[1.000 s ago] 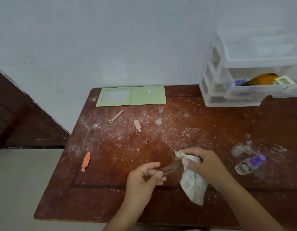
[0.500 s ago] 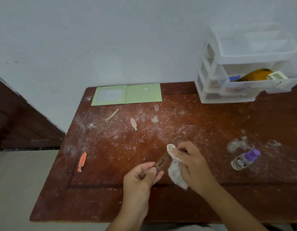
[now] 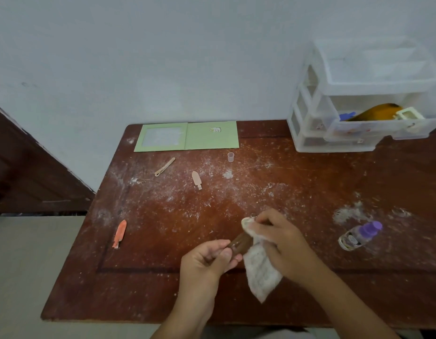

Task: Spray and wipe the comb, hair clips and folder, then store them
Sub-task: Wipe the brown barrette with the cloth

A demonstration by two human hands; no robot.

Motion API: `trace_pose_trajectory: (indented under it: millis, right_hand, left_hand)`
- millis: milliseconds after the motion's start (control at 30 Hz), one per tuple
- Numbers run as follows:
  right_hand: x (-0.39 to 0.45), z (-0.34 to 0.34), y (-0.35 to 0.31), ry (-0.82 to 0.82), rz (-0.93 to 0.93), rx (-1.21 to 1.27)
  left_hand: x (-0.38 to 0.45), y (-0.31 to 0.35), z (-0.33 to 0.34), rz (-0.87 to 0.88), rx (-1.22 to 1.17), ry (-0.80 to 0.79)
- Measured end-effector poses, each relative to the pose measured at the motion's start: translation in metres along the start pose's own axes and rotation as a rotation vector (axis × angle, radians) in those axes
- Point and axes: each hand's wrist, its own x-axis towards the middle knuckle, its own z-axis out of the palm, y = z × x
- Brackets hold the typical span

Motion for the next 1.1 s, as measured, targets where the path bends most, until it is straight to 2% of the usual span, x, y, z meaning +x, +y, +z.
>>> trace_pose_trajectory:
  millis: [100,167,233,333,433,533,633,900,1100]
  right_hand:
    - [0.002,-0.01,0.009,0.053,0.169,0.126]
    - [-0.001,-0.019,0.004,0.096,0.337,0.384]
    - [-0.002,-0.024,0.0,0.061,0.471,0.611]
    - [0.0,-0.023,-0.01,-0.02,0.571,0.725]
    - [0.001,-0.017,-0.021,0.115,0.649,0.814]
    - [0.002,-0.01,-0.028,0.269,0.704,0.868]
    - [0.001,-0.008,-0.033,0.356,0.739,0.846]
    - [-0.006,-0.001,-0.04,0.354,0.724,0.709]
    - [-0.007,0.003,-0.042,0.26,0.722,0.665]
  left_hand:
    - [0.0,0.002,-0.002,0.013,0.005,0.016]
    - [0.0,0.004,-0.005,0.025,0.011,0.022]
    - [0.0,0.005,-0.006,0.02,0.016,-0.001]
    - [0.001,0.008,-0.007,0.011,0.008,-0.025]
    - [0.003,0.011,-0.005,-0.027,-0.141,-0.013]
    - [0.001,0.009,0.003,-0.08,-0.322,-0.04]
    - [-0.001,0.003,0.011,-0.102,-0.343,-0.037]
    - [0.007,0.0,0.016,-0.162,-0.348,0.079]
    - [0.005,-0.007,0.016,-0.162,-0.161,0.014]
